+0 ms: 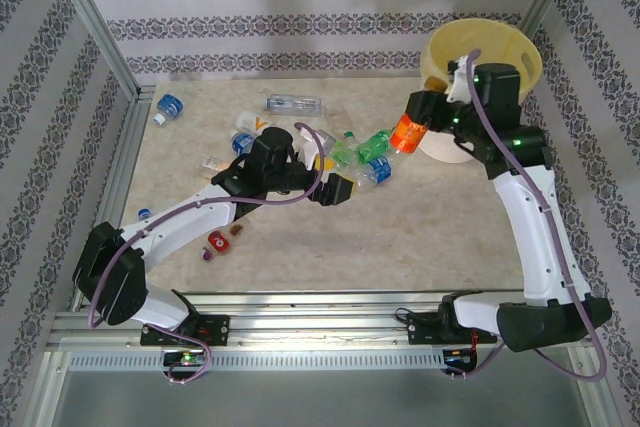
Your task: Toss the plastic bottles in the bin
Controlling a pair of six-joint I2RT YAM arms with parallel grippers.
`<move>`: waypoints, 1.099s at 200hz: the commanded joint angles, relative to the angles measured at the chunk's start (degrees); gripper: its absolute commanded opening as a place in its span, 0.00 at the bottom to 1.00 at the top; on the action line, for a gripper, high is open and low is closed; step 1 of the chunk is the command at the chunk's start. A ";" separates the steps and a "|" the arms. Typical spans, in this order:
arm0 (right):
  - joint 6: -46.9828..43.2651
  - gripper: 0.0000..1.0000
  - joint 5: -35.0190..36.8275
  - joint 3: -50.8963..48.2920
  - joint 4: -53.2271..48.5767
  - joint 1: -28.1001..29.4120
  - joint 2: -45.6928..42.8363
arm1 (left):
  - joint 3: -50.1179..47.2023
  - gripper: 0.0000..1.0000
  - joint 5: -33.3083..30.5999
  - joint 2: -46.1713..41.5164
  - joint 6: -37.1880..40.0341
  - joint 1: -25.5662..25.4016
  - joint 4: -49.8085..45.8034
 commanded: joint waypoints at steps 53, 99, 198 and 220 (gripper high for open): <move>-11.50 0.07 8.45 11.79 8.64 -4.75 -2.17 | -1.92 1.00 -1.96 -2.13 0.64 0.60 4.51; -15.46 0.07 13.49 11.78 20.16 -5.46 -4.06 | -2.82 1.00 -2.62 -2.84 0.92 0.56 5.30; -20.91 0.07 17.12 3.80 47.59 -5.52 -6.52 | -4.21 1.00 -3.49 -3.82 1.27 0.60 6.49; -21.95 0.07 20.11 4.03 48.53 -5.56 -4.97 | -4.21 1.00 -3.34 -3.92 1.45 0.56 6.57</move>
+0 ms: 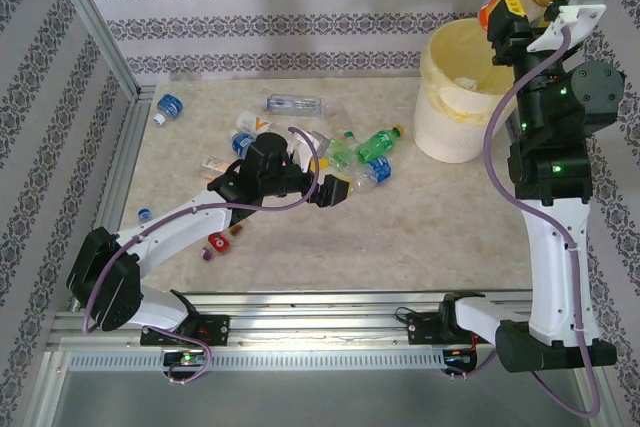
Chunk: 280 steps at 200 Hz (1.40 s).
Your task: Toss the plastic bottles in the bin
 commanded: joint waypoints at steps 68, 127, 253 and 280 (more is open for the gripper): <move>5.95 0.24 7.43 15.18 -16.47 -8.32 20.44 | 0.14 1.00 0.42 -0.68 0.99 0.60 3.50; 13.22 0.80 2.89 27.06 -37.63 -10.27 27.86 | 2.45 1.00 1.18 2.46 1.00 0.55 2.81; 19.36 0.97 -19.19 16.86 -44.16 -8.47 14.82 | 18.80 0.99 1.83 17.48 7.15 0.60 -16.27; 19.96 0.98 -21.36 13.72 -45.23 -7.37 12.47 | 21.51 0.99 2.41 20.39 8.58 0.68 -20.28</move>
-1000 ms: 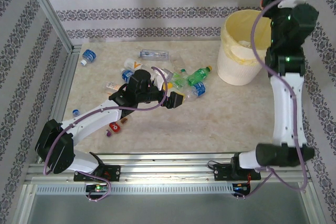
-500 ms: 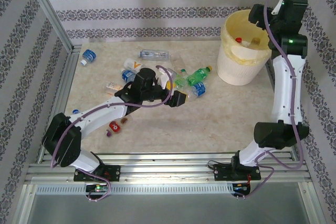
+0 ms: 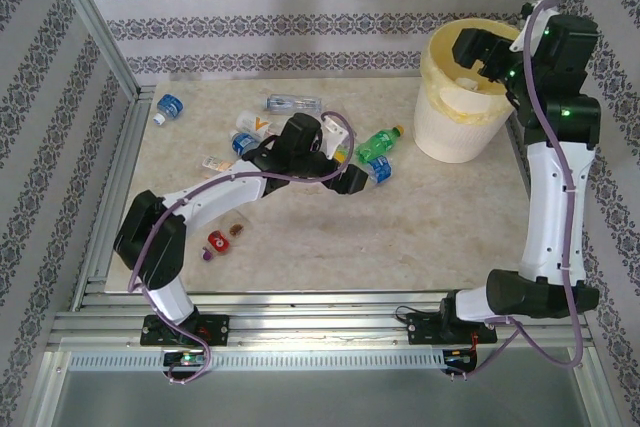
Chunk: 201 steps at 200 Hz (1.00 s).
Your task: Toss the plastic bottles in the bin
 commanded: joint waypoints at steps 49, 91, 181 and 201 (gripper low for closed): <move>2.45 0.98 -5.09 -8.58 -2.92 3.17 -6.99 | 9.81 0.95 0.82 9.35 6.41 0.68 -17.49; 3.82 0.98 -5.19 -14.26 -2.76 4.18 -11.01 | 15.98 0.92 -2.02 15.74 8.91 0.77 -24.01; 5.09 0.98 -5.69 -17.25 -4.06 5.16 -13.93 | 26.17 0.91 -6.47 26.33 14.12 2.35 -30.71; 5.03 0.98 -5.14 -18.15 -4.37 5.48 -14.41 | 27.98 0.91 -6.03 27.94 15.00 2.51 -31.62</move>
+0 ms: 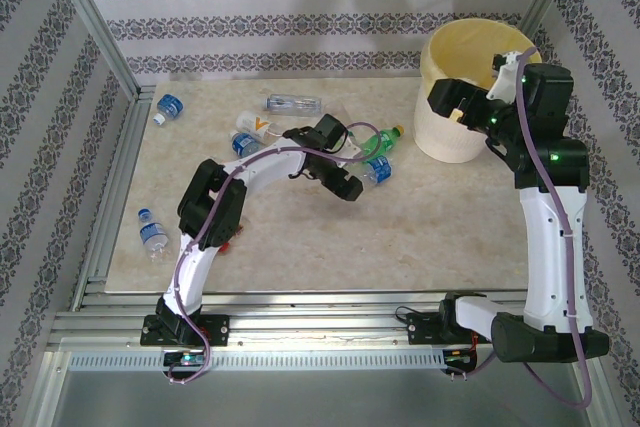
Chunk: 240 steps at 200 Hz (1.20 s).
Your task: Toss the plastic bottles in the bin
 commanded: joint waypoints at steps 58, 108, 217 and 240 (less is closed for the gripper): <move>1.25 0.98 -0.34 -4.67 -1.41 1.03 -3.60 | 6.86 0.90 1.62 5.11 3.23 1.25 -5.14; 2.20 0.98 -0.34 -7.03 -1.20 1.03 -5.00 | 7.18 0.89 3.78 6.44 3.45 1.29 -4.38; 1.66 0.98 -0.36 -10.55 -0.94 1.07 -6.66 | 4.64 0.59 6.14 6.72 2.26 1.29 -0.17; 1.78 0.98 -0.43 -11.03 -0.98 1.03 -6.61 | 3.94 0.53 5.94 6.14 2.18 1.29 0.52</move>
